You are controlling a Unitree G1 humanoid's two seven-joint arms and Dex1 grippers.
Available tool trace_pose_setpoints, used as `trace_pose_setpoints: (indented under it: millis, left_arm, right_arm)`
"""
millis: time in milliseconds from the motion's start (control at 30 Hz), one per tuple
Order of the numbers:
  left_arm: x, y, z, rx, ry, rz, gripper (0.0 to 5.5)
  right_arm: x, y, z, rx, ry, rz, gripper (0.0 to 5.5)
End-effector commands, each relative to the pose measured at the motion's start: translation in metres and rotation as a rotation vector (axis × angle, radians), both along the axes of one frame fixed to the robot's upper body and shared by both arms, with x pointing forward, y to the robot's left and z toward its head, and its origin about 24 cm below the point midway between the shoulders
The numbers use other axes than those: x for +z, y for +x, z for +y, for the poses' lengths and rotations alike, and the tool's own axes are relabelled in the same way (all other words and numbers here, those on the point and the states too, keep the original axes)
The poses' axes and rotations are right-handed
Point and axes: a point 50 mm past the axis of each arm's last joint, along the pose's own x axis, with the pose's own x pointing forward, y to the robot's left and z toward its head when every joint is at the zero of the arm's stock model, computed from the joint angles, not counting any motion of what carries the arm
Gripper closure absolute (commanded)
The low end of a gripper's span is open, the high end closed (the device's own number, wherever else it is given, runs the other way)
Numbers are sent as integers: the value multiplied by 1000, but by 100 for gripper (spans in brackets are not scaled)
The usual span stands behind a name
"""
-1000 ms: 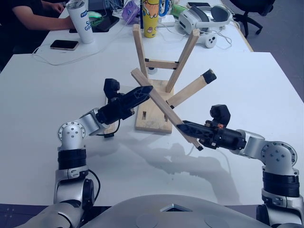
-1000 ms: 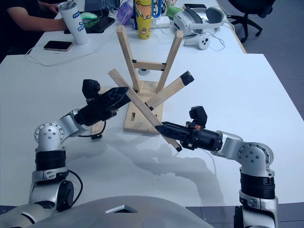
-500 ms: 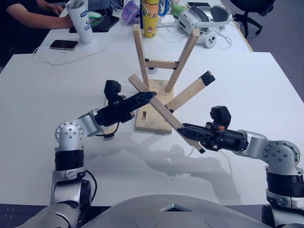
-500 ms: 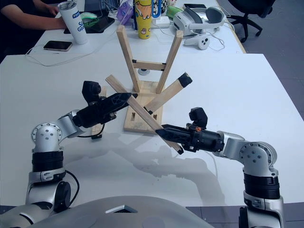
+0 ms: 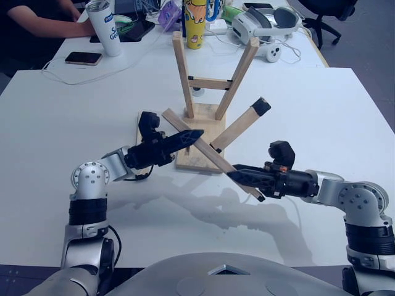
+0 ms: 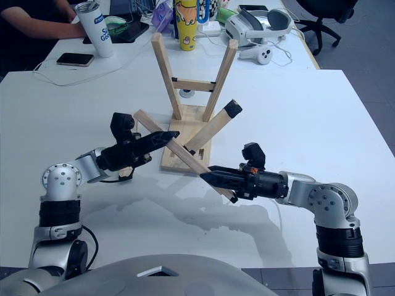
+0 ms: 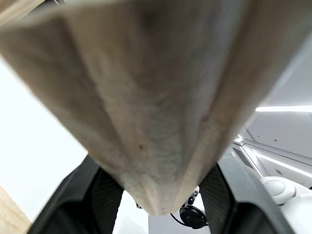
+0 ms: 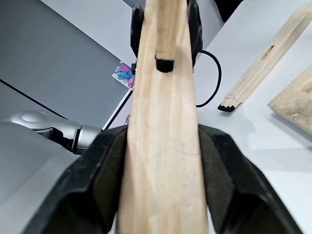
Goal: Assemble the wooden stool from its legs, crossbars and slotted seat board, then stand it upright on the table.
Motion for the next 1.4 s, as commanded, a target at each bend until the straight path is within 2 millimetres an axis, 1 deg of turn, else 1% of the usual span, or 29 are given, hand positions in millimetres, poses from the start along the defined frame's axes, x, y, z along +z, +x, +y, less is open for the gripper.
trace_pose_setpoints:
  millis: [33,67,100,233,267,333,400,467,533,567,600,633,700,767,833,967,1067,1133,1267,1400]
  left_arm:
    - [1,3,8,42,29,-22,346]
    - [2,5,10,52,29,-27,346]
    - [2,5,12,59,30,-31,347]
    - [6,5,27,100,45,-47,347]
    - [8,4,33,117,47,-51,347]
    - [11,1,45,147,64,-60,347]
    - [17,-1,66,197,100,-78,347]
    - [30,-2,89,252,133,-109,347]
    - [44,1,107,293,174,-147,347]
    - [53,6,116,324,194,-178,347]
    - [63,11,121,348,200,-210,347]
    - [72,15,124,367,195,-240,347]
    - [86,22,122,375,178,-299,347]
    - [91,26,117,374,172,-323,347]
    - [86,28,114,379,170,-317,347]
    - [75,27,112,393,169,-297,347]
    - [71,28,109,389,182,-296,347]
    - [68,30,110,418,205,-303,347]
    - [63,33,108,460,233,-326,347]
    - [58,33,100,467,208,-340,347]
  right_arm:
    - [5,7,-4,-24,-32,-69,344]
    - [4,10,-6,-44,-30,-63,308]
    - [5,10,-7,-45,-26,-71,302]
    - [17,12,-17,-68,29,-123,238]
    - [19,13,-21,-77,38,-130,226]
    - [19,16,-28,-120,19,-156,220]
    - [8,25,-36,-216,-119,-202,220]
    - [-10,30,-34,-249,-348,-314,220]
    - [-24,28,-24,-189,-528,-472,220]
    - [-30,25,-14,-125,-622,-581,220]
    - [-33,23,-3,-73,-672,-688,220]
    - [-34,23,7,-45,-687,-768,220]
    - [-39,23,26,3,-729,-934,220]
    - [-49,26,36,18,-792,-1069,220]
    - [-58,28,40,27,-850,-1150,220]
    - [-67,35,44,40,-934,-1290,220]
    - [-71,41,40,59,-989,-1355,220]
    - [-70,46,31,55,-1017,-1366,220]
    - [-60,55,12,70,-1071,-1407,220]
    - [-51,63,0,100,-1089,-1447,220]
